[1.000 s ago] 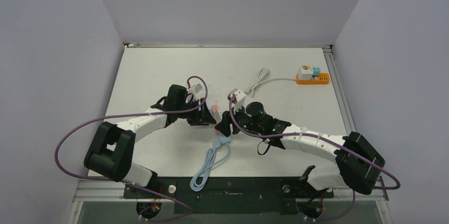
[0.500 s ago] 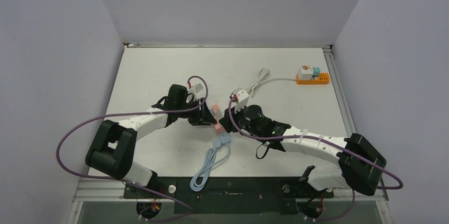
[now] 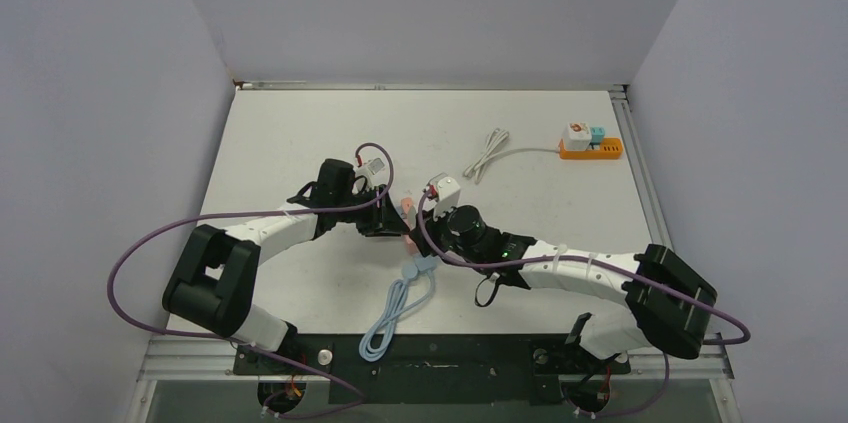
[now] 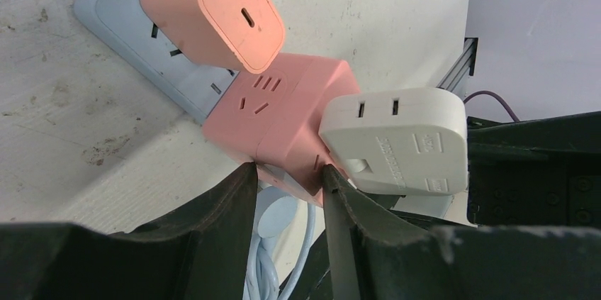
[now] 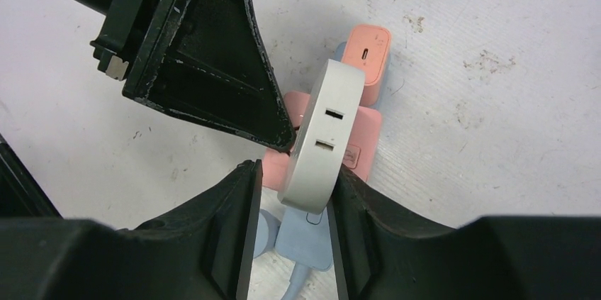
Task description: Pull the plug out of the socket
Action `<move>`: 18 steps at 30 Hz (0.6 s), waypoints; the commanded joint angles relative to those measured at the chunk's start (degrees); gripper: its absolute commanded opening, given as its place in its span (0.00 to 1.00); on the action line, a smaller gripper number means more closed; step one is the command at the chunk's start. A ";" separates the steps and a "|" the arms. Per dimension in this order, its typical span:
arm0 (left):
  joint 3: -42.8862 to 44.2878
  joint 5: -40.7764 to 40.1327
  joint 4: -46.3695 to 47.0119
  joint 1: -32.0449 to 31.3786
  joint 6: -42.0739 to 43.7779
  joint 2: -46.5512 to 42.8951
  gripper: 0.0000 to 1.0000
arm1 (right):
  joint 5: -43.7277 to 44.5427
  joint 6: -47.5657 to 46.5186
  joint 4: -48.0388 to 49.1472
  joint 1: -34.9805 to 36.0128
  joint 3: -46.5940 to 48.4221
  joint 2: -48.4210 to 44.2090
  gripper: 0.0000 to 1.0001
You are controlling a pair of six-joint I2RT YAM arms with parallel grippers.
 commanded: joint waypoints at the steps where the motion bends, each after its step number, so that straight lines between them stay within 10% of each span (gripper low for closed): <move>1: 0.89 -0.82 -0.14 -0.18 0.59 1.36 0.35 | 5.13 1.48 1.29 1.15 2.88 1.22 0.38; 18: 3.43 -8.44 -8.80 -2.62 4.61 4.11 0.29 | 12.63 6.04 -1.13 1.71 2.92 2.24 0.06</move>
